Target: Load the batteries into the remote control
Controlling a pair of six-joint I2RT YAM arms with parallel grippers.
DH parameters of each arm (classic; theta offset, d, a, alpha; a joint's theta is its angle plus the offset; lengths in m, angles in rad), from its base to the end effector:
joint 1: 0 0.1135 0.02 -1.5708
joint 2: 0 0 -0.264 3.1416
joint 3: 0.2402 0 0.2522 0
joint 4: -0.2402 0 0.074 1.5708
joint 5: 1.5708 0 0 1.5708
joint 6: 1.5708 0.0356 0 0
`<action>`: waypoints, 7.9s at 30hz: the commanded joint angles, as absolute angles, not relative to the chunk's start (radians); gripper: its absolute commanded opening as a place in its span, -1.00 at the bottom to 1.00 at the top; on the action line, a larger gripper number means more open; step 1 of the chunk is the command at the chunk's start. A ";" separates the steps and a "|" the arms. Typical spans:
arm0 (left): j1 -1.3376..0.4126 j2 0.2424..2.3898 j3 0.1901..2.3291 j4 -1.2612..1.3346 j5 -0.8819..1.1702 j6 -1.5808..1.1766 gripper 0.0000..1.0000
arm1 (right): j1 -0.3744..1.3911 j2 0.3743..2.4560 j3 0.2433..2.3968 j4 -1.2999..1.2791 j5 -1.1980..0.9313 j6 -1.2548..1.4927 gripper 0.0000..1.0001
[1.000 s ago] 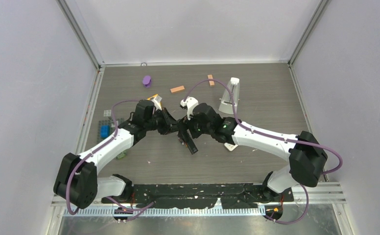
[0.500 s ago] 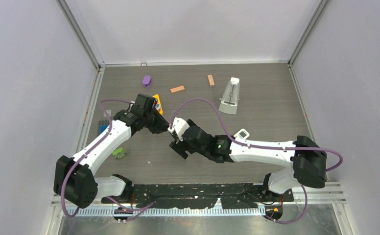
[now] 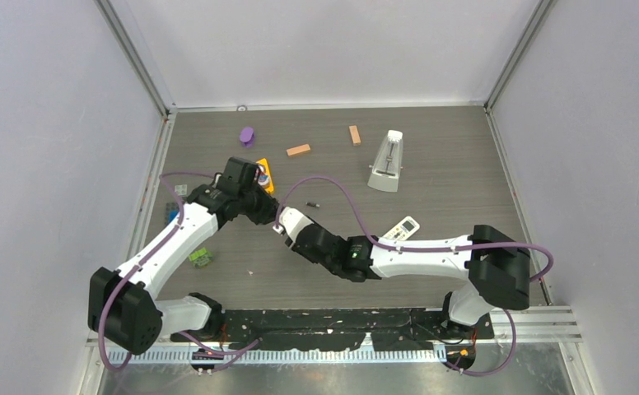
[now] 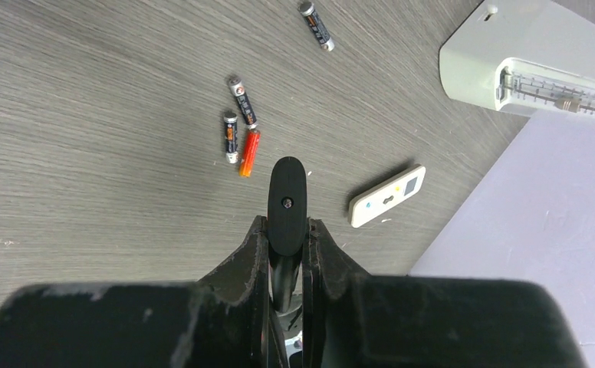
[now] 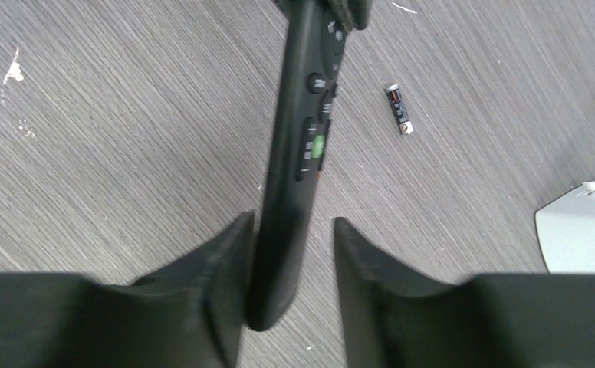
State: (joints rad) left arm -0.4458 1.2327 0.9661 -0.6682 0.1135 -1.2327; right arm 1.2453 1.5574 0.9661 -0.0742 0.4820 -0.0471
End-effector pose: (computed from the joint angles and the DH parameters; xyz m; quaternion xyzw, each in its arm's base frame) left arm 0.2234 -0.1112 0.2679 -0.3472 0.8827 -0.2683 0.1684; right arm 0.1232 0.3134 0.2256 -0.4425 0.7601 0.0622 0.4718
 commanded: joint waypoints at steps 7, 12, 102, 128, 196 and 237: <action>-0.449 1.183 0.959 -0.619 0.185 -1.280 -0.52 | 1.253 1.563 0.965 0.017 0.577 -0.022 -0.88; -0.449 1.142 0.908 -0.553 0.168 -1.258 0.42 | 1.252 1.536 0.974 0.035 0.572 -0.015 -0.89; -0.322 0.864 0.529 0.648 0.490 -1.484 -1.00 | 0.736 1.406 0.908 0.628 -0.559 1.189 0.01; -0.321 0.768 0.479 0.616 0.190 -1.541 -1.00 | 0.733 1.440 0.756 0.709 -0.610 1.227 -0.81; -0.315 0.858 0.512 0.353 -0.022 -1.267 -1.00 | 0.684 1.342 0.751 0.291 -0.395 1.041 0.21; -0.314 0.950 0.724 0.334 0.978 -0.830 -0.99 | 0.766 1.405 0.952 0.353 -0.868 0.610 -0.02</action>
